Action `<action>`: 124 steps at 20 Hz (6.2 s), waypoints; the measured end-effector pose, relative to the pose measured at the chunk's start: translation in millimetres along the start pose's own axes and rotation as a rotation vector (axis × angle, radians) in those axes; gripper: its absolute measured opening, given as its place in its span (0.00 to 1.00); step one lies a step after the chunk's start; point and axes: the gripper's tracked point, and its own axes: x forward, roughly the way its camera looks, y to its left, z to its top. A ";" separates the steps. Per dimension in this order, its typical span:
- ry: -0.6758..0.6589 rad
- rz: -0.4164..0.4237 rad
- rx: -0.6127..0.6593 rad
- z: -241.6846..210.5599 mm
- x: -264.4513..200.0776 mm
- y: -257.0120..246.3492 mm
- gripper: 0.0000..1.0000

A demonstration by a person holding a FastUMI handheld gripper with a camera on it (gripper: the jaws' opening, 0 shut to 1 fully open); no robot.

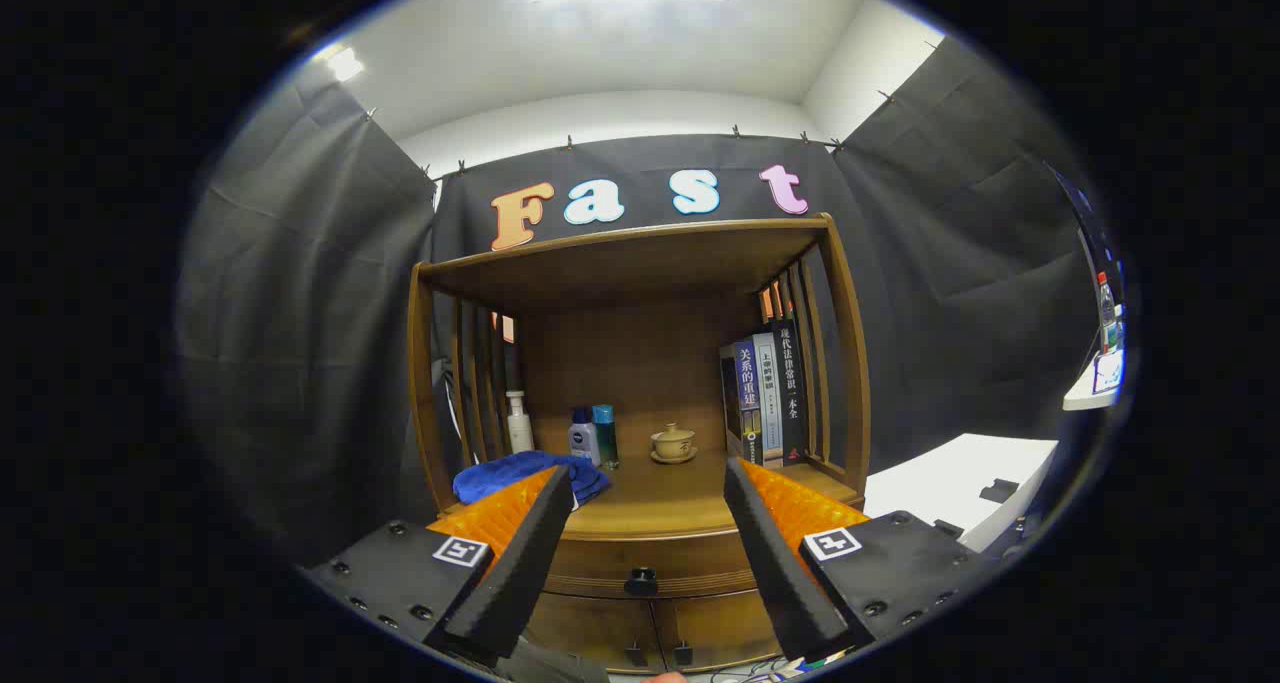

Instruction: Pull open the drawer, take out the items inside it, and place them on the countertop above the cabinet.

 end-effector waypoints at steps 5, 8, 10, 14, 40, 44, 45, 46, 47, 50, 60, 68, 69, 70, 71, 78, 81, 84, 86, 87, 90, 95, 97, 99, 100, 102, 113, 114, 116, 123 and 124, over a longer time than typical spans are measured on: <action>0.000 -0.001 -0.001 -0.4 -0.5 0.1 0.99; 0.000 -0.002 0.000 0.9 -1.2 0.6 0.99; -0.001 -0.003 -0.001 0.3 -1.8 0.7 0.99; 0.000 -0.002 0.001 -0.1 -1.1 0.8 0.99; 0.316 0.023 0.000 -211.6 87.5 -12.4 0.98; 0.422 0.031 0.093 -252.5 104.8 -4.4 0.98; 0.429 0.035 0.115 -255.9 107.0 -2.7 0.98; 0.434 0.039 0.117 -258.4 107.9 -4.1 0.98; 0.439 0.042 0.111 -261.4 111.8 -4.7 0.96; 0.442 0.046 0.108 -264.9 118.9 0.0 0.89; 0.509 0.040 0.214 -279.5 124.3 4.6 0.48; 0.640 0.051 0.132 -278.1 103.2 5.4 0.39; 0.625 0.053 0.132 -277.2 98.7 5.9 0.39; 0.612 0.053 0.138 -276.0 94.4 6.4 0.39; 0.604 0.054 0.143 -275.3 90.2 6.8 0.39; 0.631 0.079 0.102 -269.5 48.7 9.1 0.39; 0.637 0.090 0.087 -266.3 32.4 11.0 0.39; 0.649 0.107 0.090 -266.0 20.2 12.9 0.39; 0.648 0.112 0.077 -263.4 11.7 12.7 0.39; 0.655 0.120 0.065 -264.1 7.5 13.9 0.39; 0.668 0.136 0.082 -261.3 -5.0 16.8 0.39; 0.663 0.149 0.048 -263.0 -30.1 17.1 0.39; 0.671 0.149 0.055 -266.3 -34.3 20.2 0.39; 0.677 0.149 0.060 -264.8 -34.8 18.3 0.39; 0.672 0.146 0.066 -264.9 -34.0 18.7 0.38; 0.675 0.133 0.086 -264.9 -34.2 18.0 0.42; 0.527 0.118 0.047 -200.3 -27.3 7.5 0.84; 0.481 0.122 0.054 -182.3 -23.2 7.0 0.88; 0.367 0.113 0.018 -138.8 -8.2 -0.2 0.88; 0.178 0.064 -0.127 -34.3 79.2 -23.7 0.88; 0.177 0.064 -0.139 -28.8 88.5 -24.4 0.88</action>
